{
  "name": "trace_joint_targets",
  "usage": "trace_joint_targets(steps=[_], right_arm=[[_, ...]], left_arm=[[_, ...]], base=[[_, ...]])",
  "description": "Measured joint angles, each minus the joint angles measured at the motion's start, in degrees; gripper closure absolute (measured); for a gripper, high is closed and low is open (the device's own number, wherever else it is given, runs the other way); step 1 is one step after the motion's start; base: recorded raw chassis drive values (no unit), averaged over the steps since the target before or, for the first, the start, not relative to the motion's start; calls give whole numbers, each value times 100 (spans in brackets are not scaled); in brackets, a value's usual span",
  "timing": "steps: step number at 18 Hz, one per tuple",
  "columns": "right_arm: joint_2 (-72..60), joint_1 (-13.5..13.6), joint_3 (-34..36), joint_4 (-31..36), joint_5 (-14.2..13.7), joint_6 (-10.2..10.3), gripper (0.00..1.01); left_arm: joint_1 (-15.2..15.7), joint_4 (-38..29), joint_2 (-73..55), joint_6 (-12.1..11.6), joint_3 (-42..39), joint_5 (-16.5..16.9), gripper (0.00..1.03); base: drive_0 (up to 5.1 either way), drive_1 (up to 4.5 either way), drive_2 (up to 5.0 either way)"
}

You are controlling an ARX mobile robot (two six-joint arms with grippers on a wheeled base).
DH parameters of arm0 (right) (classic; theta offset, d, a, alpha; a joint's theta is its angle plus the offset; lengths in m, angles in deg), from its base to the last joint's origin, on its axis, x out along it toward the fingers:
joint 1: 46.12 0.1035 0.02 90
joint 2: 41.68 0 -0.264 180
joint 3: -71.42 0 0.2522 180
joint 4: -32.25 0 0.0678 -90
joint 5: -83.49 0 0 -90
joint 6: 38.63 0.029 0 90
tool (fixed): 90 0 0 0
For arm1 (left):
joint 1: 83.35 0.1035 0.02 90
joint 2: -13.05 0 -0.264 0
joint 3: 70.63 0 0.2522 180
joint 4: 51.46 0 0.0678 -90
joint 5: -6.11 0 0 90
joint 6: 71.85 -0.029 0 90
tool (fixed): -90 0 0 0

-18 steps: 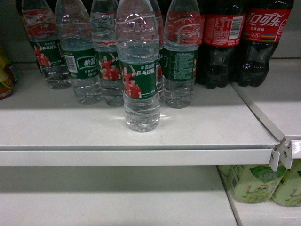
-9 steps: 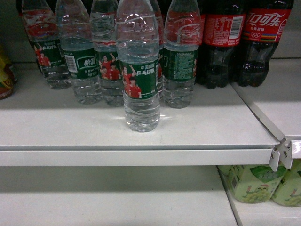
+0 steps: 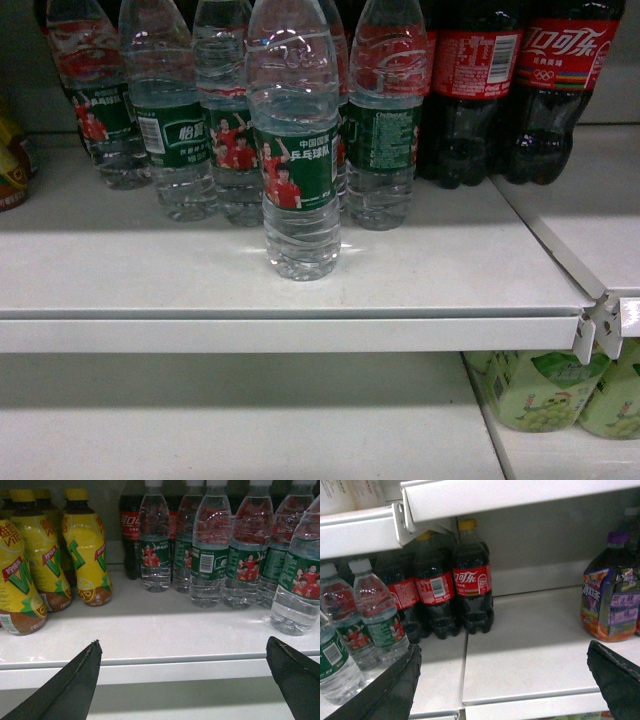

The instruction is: Move water from second to third shelf

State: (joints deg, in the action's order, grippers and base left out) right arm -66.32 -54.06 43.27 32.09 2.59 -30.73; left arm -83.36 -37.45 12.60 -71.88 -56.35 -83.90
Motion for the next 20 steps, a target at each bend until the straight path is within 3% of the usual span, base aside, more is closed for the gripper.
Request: trace_joint_targets(steps=[2, 4, 6, 11, 13, 17, 20], right_arm=[[-603, 48, -258, 374, 85, -4, 3], [-1145, 264, -450, 780, 85, -55, 3], [-1818, 767, -468, 1419, 79, -59, 3], [-3663, 2664, -439, 3185, -310, -258, 3], [-4354, 3331, -553, 3523, -446, -304, 3], [-5003, 4000, -885, 3779, -424, -299, 3], [-5386, 4304, -1067, 3851, -313, -251, 3]], left_arm=[[0, 0, 0, 0, 0, 0, 5], [0, 0, 0, 0, 0, 0, 5], [0, 0, 0, 0, 0, 0, 5], [0, 0, 0, 0, 0, 0, 5], [0, 0, 0, 0, 0, 0, 5], [0, -2, 0, 0, 0, 0, 5], [0, 0, 0, 0, 0, 0, 5]], base=[[0, 0, 0], [0, 0, 0], [0, 0, 0], [0, 0, 0], [0, 0, 0], [0, 0, 0], [0, 0, 0]])
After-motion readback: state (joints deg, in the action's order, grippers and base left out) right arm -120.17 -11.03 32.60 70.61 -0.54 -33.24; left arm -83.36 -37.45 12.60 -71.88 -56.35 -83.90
